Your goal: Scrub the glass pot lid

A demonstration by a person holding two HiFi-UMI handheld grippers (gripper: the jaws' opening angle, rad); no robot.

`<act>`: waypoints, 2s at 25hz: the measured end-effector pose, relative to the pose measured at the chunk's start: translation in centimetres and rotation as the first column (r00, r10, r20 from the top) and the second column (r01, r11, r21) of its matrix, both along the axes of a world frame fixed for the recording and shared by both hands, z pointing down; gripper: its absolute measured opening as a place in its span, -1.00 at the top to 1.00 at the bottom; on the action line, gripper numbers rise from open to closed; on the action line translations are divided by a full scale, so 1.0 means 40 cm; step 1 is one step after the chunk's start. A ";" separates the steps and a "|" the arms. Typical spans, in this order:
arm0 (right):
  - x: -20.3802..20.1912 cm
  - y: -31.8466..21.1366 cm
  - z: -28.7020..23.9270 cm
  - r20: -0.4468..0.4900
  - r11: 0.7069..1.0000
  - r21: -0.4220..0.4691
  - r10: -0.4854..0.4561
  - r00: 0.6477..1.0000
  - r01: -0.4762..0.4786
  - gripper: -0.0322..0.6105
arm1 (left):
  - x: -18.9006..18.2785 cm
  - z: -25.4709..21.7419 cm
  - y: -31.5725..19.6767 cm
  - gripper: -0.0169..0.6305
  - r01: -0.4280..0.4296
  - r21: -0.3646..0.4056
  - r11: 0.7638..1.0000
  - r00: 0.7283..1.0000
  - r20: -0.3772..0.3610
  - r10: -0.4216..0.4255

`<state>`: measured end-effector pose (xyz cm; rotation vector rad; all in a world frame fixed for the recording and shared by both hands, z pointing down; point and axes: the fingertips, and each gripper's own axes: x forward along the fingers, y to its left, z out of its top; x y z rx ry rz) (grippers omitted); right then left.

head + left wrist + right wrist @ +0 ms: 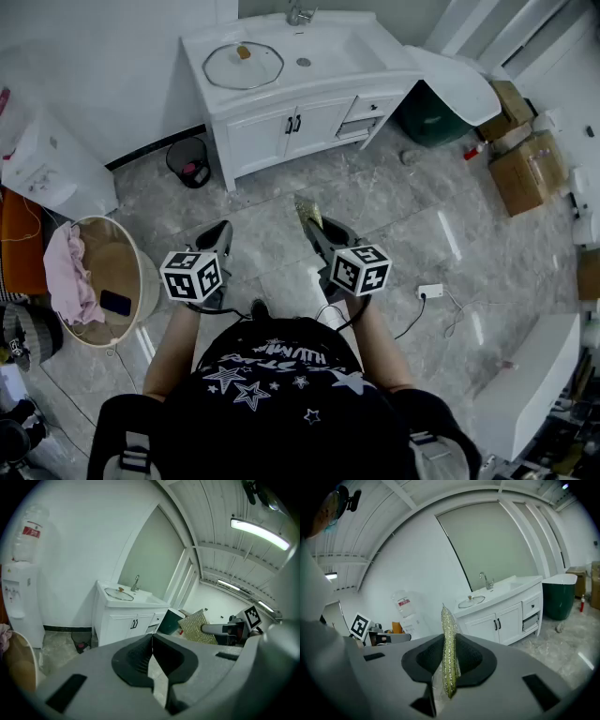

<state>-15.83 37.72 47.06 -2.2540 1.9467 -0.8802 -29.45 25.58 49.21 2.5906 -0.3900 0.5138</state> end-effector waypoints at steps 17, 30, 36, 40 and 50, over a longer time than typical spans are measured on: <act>0.004 0.035 -0.013 -0.002 1.000 0.001 0.005 1.000 -0.005 0.69 | 0.000 -0.011 0.020 0.92 0.029 0.035 0.999 0.999 0.016 -0.029; 0.028 0.041 0.018 0.006 0.995 -0.013 0.095 0.995 -0.095 0.69 | -0.017 0.001 -0.022 0.92 -0.016 0.046 0.999 1.000 0.019 0.015; 0.046 -0.008 0.033 0.021 0.997 -0.024 0.076 0.997 -0.075 0.69 | -0.009 0.018 -0.068 0.92 0.023 0.018 1.000 0.999 0.023 -0.023; 0.084 -0.060 0.051 0.031 0.998 -0.030 0.050 0.998 -0.049 0.69 | 0.008 0.032 -0.096 0.92 0.046 0.014 0.999 0.998 0.041 -0.047; 0.291 -0.263 0.068 0.060 1.000 -0.008 -0.024 0.998 0.025 0.68 | 0.155 0.041 -0.280 0.92 0.159 0.018 0.987 0.985 0.059 -0.160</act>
